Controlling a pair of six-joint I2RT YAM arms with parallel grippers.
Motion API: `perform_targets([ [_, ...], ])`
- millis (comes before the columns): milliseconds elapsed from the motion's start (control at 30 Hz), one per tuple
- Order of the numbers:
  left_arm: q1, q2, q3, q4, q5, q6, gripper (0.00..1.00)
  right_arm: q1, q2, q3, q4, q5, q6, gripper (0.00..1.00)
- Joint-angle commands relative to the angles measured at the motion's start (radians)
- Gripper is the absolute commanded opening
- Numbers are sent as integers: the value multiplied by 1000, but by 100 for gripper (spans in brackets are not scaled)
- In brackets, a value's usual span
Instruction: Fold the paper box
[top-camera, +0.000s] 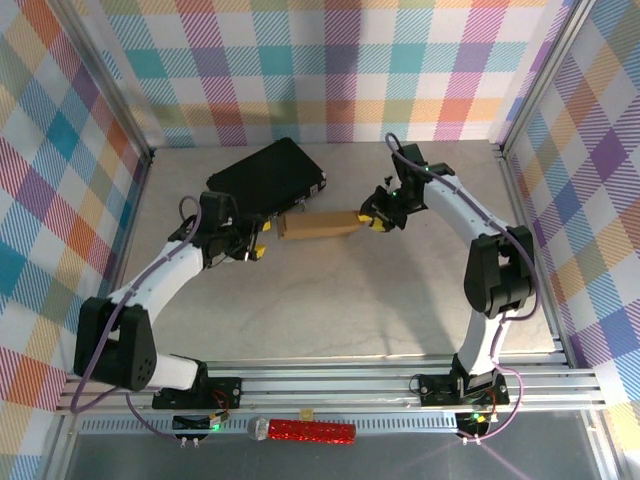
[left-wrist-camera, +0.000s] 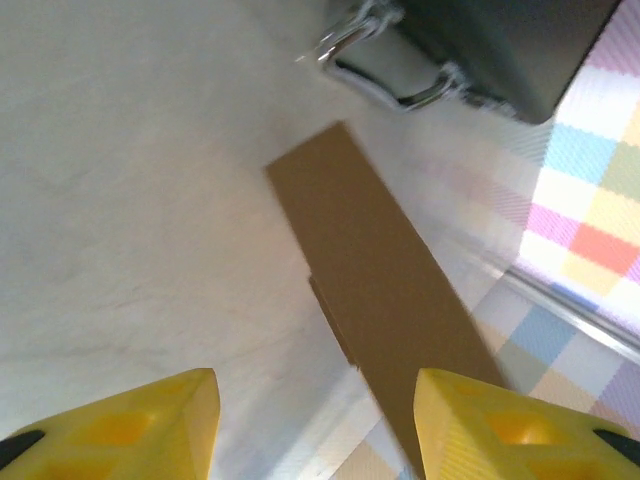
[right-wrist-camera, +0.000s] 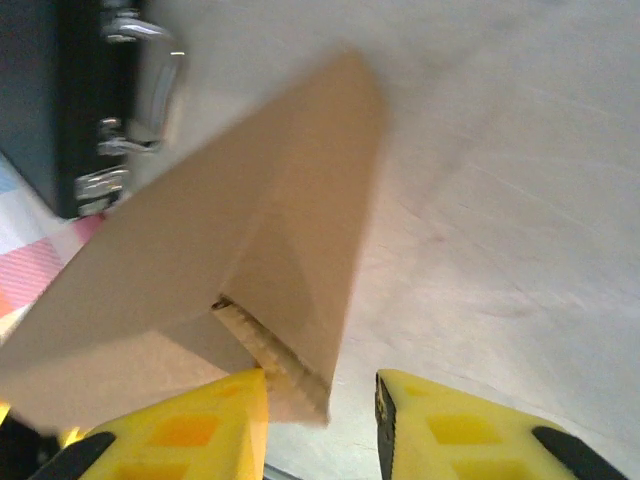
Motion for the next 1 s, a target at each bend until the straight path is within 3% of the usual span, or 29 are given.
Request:
perform_targets([
  [0,-25,-76,-75,-122,6,32,52,-2,-57,-108,-100,70,-19,36],
  [200,-21,-168,-64,-254,-54,115,52,0,-244,-222,-47,65,-5,53],
  [300,-15,-154,14,-311,-78,202,53,-2,-302,-207,-50,132,0,65],
  [333,-13,-148,53,-336,-94,243,53,-4,-329,-200,-50,176,1,97],
  [400,-11,-156,137,-378,-150,335,56,-12,-392,-183,-58,288,-2,99],
  [433,-13,-175,179,-382,-186,407,99,-11,-437,-174,-54,360,-13,99],
  [533,-16,-268,249,-381,-331,600,100,-8,-614,-227,54,517,-94,99],
  [600,-21,-331,261,-407,-486,680,100,-6,-724,-315,128,714,-109,99],
  [700,-69,-409,217,-551,-1001,638,100,-6,-875,-589,419,934,-277,99],
  [733,-70,-439,174,-580,-1105,649,100,-6,-909,-703,567,959,-385,99],
  [767,-70,-467,114,-525,-1139,762,100,-7,-925,-787,651,982,-463,99],
  [800,-70,-505,14,-389,-1095,995,100,-9,-929,-858,699,995,-534,99],
  [833,-70,-533,-75,-300,-1054,1129,100,-9,-922,-900,707,996,-557,99],
  [900,-56,-571,-197,-246,-1064,1122,100,-12,-891,-970,748,965,-571,99],
  [967,-32,-613,-328,-124,-948,1174,100,-13,-856,-1046,853,928,-587,99],
])
